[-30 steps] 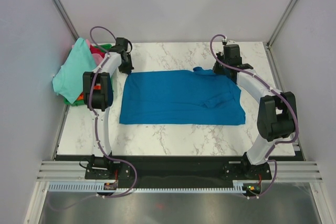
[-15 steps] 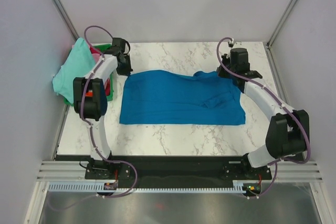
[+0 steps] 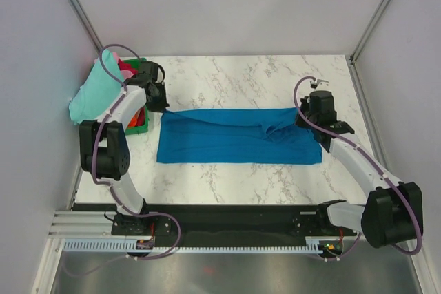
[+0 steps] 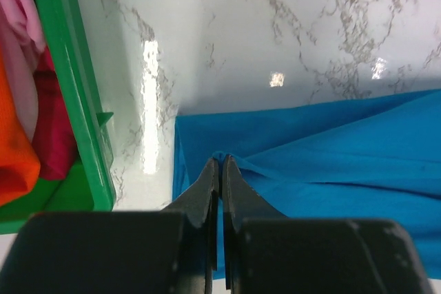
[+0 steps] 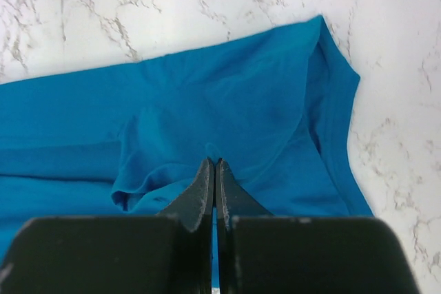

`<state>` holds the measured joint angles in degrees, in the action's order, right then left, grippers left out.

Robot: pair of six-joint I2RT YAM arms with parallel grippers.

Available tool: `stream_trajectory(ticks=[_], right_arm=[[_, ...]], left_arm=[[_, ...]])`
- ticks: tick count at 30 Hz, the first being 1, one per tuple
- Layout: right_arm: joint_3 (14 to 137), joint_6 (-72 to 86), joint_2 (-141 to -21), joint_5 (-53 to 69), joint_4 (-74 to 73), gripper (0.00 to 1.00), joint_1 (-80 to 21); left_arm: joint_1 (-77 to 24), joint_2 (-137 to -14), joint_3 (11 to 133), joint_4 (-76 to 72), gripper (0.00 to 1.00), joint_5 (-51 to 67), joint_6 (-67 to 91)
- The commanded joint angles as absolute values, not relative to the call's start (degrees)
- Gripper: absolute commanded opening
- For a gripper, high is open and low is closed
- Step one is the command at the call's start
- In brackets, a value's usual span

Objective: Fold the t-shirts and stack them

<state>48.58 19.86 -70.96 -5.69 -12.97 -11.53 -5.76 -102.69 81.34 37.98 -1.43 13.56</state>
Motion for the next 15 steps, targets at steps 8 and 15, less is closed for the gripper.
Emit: stream_trajectory(ticks=[8, 15], right_arm=[[39.3, 26.53, -61.45, -10.45, -14.23, 0.0, -11.6], [32.18, 35.32, -59.5, -15.03, -17.23, 0.42, -11.69]], left_arm=[[-6.06, -96.86, 75.15, 37.09, 0.02, -1.58, 14.06], [-6.33, -92.2, 68.65, 39.19, 0.1, -1.22, 15.64]])
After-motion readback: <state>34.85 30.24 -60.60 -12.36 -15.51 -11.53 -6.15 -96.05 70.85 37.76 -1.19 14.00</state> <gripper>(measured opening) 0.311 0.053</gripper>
